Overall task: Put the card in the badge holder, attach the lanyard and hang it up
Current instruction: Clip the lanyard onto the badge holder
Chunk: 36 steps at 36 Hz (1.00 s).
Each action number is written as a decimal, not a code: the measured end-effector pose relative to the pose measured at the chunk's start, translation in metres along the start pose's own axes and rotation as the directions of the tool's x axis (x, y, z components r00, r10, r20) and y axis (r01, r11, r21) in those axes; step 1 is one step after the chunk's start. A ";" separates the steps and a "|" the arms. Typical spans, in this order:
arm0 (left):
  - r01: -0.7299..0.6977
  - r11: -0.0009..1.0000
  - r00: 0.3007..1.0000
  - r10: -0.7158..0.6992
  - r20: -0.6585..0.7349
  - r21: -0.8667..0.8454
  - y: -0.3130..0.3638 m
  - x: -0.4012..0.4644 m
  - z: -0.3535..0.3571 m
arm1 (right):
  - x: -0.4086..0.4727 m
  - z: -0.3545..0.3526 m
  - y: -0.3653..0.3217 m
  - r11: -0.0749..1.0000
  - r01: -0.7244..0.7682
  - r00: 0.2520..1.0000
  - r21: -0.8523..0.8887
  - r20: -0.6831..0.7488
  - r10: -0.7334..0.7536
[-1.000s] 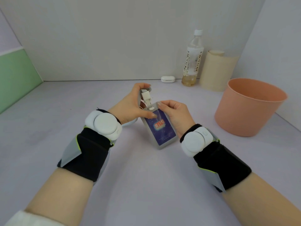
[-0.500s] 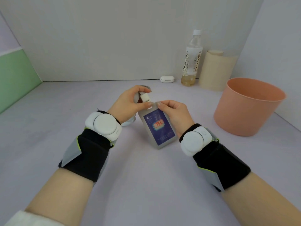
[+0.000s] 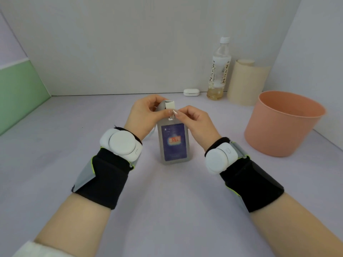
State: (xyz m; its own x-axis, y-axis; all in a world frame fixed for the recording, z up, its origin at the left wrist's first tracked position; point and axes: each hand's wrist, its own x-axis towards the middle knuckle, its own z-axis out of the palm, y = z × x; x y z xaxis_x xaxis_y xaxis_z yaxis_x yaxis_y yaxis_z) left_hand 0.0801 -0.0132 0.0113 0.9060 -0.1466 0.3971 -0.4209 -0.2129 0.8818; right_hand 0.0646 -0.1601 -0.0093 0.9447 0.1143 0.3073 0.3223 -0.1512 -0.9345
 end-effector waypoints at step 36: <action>-0.039 0.974 0.967 -0.020 -0.254 -0.224 0.006 -0.007 0.017 | 0.019 0.023 -0.009 0.959 0.184 0.974 -0.214 -0.089 -0.206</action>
State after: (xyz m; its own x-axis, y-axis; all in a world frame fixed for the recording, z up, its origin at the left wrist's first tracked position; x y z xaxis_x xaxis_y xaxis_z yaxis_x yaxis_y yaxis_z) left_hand 0.0708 -0.0299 0.0099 0.8958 0.1082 0.4311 -0.4350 0.0152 0.9003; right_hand 0.0786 -0.1336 0.0010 0.8594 0.0549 0.5083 0.4955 -0.3342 -0.8018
